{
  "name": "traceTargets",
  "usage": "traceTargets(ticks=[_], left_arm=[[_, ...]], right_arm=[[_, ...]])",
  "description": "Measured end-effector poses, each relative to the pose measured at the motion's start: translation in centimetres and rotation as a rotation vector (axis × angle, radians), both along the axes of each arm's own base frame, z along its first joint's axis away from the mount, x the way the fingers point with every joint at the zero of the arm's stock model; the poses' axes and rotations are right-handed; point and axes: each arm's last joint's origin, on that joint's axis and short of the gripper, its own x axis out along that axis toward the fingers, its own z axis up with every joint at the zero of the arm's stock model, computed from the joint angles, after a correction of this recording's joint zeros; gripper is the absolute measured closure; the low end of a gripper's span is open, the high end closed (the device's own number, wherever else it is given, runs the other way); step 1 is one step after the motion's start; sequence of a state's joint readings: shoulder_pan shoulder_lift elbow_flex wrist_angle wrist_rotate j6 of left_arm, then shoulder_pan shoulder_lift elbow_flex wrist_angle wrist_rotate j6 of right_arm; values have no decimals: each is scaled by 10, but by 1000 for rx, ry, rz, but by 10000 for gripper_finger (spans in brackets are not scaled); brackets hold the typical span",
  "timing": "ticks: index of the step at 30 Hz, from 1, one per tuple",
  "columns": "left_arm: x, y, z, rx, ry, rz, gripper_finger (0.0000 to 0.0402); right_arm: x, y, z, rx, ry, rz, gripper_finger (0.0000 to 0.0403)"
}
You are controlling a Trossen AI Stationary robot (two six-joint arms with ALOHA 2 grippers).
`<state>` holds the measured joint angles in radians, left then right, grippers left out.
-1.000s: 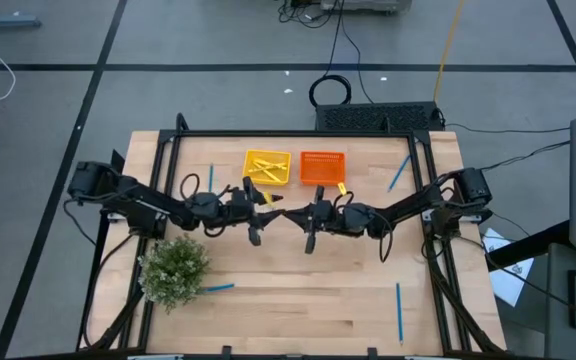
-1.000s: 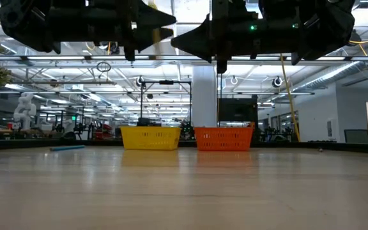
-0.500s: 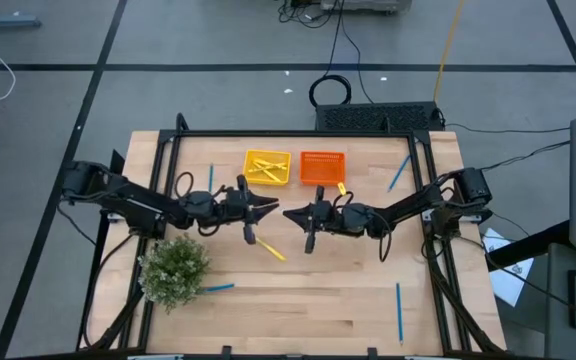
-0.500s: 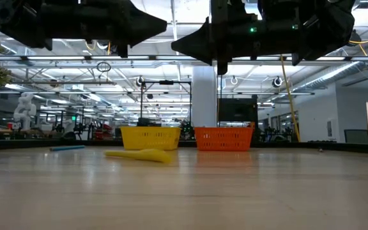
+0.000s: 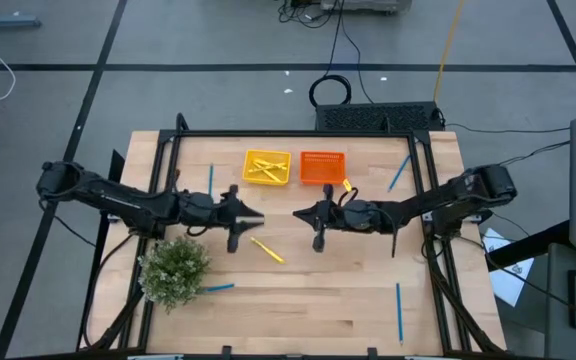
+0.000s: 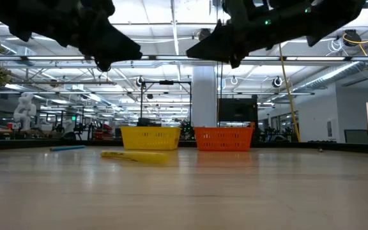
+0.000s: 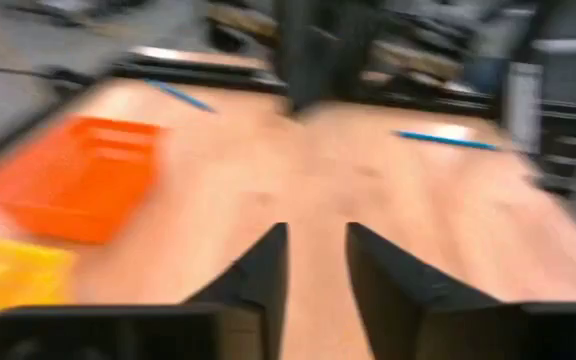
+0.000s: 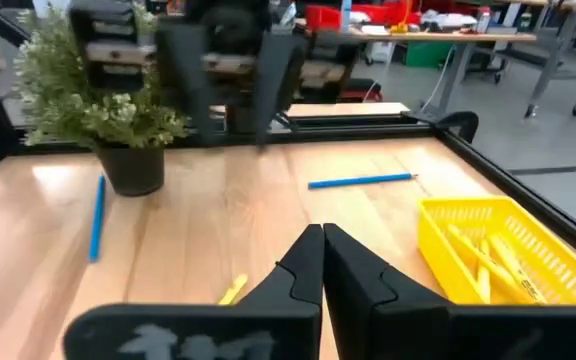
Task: Sort pens & pencils
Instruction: Put the yellow pen into the yellow bin
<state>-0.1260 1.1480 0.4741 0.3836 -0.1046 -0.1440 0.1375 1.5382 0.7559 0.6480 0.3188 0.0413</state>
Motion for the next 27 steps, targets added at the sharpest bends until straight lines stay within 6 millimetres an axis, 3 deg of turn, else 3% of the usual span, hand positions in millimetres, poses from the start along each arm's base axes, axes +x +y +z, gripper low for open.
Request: traceTargets(ticks=[5,10,17,27], left_arm=[[18,-15,-21,-21,122,-160,199],[50,-25,-39,17,338,-206,156],[89,-39,-65,202,520,-301,161],[97,-38,-75,301,557,-256,194]], right_arm=[[-10,5,8,-12,48,22,392],[-15,13,9,-73,75,-8,359],[-17,15,6,-128,116,-82,288],[-17,15,6,-128,117,-85,252]])
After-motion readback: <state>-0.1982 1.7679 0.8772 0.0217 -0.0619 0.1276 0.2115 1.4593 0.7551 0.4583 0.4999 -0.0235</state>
